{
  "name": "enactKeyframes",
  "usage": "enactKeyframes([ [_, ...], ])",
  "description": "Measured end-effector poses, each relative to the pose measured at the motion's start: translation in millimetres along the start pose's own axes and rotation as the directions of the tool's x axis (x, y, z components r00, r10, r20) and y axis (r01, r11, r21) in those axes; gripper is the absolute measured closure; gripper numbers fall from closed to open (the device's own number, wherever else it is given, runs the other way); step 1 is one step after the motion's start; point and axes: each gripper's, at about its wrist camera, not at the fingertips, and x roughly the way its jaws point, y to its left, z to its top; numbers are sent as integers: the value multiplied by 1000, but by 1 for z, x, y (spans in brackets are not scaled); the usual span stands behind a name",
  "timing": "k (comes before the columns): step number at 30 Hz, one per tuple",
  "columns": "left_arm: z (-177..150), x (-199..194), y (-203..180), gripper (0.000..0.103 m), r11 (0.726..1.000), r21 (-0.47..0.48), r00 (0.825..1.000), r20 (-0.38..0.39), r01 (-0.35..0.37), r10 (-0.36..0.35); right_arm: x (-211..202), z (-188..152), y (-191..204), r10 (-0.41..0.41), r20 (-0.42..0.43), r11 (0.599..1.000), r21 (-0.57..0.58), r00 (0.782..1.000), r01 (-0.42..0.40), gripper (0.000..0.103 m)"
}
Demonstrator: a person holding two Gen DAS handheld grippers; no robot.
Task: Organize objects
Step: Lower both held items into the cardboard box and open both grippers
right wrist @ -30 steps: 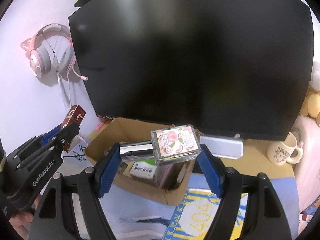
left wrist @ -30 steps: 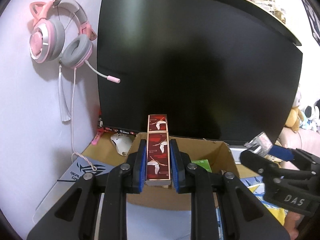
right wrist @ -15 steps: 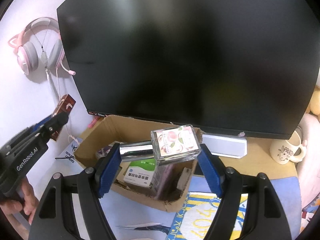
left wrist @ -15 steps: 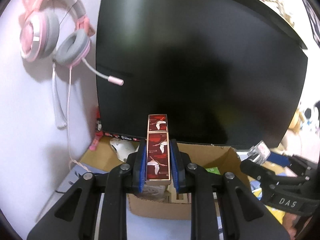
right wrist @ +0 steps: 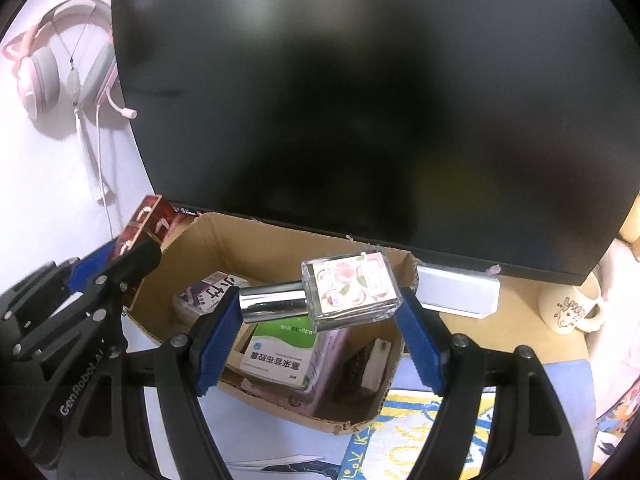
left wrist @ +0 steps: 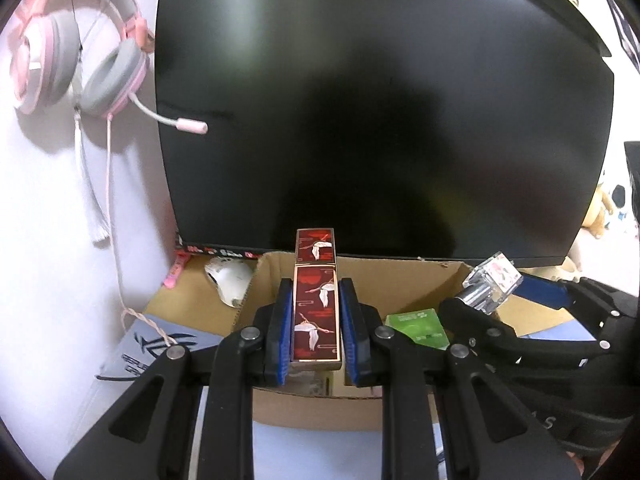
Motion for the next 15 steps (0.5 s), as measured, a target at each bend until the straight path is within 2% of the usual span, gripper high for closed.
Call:
enactKeyframes([
  [7,-2,5,5,83,999,-21,999,22,40,-40,4,-1,-14,-16,18,999,48,1000,15,22],
  [15,-6,16,20,83,992,-92,997,1,82,-82,21,-4,-26,-6,19,994,114,1000,4,22],
])
